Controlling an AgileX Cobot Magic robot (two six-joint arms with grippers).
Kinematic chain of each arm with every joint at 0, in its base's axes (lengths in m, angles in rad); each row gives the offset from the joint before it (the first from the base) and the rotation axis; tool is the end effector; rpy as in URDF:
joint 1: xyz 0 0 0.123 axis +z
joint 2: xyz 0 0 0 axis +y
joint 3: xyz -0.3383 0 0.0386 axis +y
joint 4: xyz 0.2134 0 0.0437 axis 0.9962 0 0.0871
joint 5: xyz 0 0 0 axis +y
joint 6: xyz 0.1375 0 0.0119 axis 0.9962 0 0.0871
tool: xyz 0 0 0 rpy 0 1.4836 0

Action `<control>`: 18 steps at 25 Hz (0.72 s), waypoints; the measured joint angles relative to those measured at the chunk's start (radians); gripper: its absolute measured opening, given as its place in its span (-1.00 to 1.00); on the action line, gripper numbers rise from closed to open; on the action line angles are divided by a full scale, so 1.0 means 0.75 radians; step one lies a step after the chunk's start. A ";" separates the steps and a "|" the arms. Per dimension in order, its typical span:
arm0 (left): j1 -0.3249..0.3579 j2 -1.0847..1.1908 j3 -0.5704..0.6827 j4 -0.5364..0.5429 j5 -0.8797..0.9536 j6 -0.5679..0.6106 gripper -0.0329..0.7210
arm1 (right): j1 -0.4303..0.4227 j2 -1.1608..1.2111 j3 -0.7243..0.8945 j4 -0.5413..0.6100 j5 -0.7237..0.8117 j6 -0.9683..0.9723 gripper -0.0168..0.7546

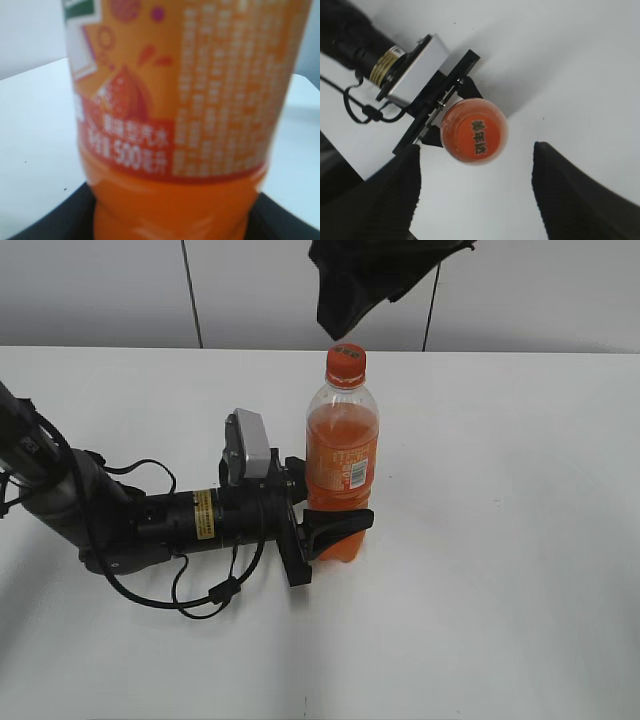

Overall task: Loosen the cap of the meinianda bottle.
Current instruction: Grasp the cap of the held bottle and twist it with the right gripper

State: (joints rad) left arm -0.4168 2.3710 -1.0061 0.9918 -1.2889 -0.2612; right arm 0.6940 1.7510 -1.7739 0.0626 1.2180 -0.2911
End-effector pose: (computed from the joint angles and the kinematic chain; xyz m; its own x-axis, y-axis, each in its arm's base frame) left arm 0.3543 -0.2782 0.1151 -0.0389 0.1087 -0.9933 0.9773 0.2112 -0.0152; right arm 0.2811 0.2445 0.3742 -0.4874 -0.7513 -0.4450 -0.8180 0.5712 -0.0684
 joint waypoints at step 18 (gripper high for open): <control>-0.001 0.000 0.000 -0.006 0.000 -0.005 0.13 | 0.000 0.079 -0.008 -0.022 0.001 0.553 0.39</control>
State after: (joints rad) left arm -0.4177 2.3710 -1.0061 0.9876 -1.2889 -0.2647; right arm 0.6940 1.8103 -1.7795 0.0461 1.2189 0.1237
